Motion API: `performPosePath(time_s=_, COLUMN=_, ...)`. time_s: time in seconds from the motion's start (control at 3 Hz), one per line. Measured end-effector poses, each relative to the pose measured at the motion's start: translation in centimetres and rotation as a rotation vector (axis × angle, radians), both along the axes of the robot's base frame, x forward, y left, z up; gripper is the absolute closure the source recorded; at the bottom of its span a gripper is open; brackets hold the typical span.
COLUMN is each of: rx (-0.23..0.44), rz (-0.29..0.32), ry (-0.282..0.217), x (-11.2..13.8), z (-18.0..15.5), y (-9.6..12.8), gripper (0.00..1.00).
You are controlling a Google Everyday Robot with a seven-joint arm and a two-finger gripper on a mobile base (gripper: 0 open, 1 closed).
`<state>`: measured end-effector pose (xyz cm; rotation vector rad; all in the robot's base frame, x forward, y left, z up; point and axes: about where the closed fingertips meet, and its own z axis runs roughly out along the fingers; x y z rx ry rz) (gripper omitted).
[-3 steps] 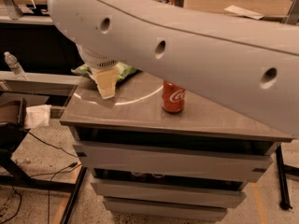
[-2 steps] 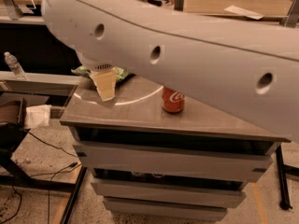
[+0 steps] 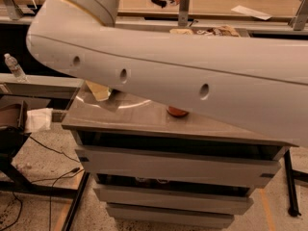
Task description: Move green jalapeno chip bag near brown chip bag
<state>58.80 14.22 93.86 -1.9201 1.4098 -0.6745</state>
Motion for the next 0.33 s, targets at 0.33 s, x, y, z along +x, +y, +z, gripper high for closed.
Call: performPosePath(time_s=0.33, rx=0.008, rz=-0.025, ry=-0.032, x=0.61, z=0.66, y=-0.17, gripper=0.00)
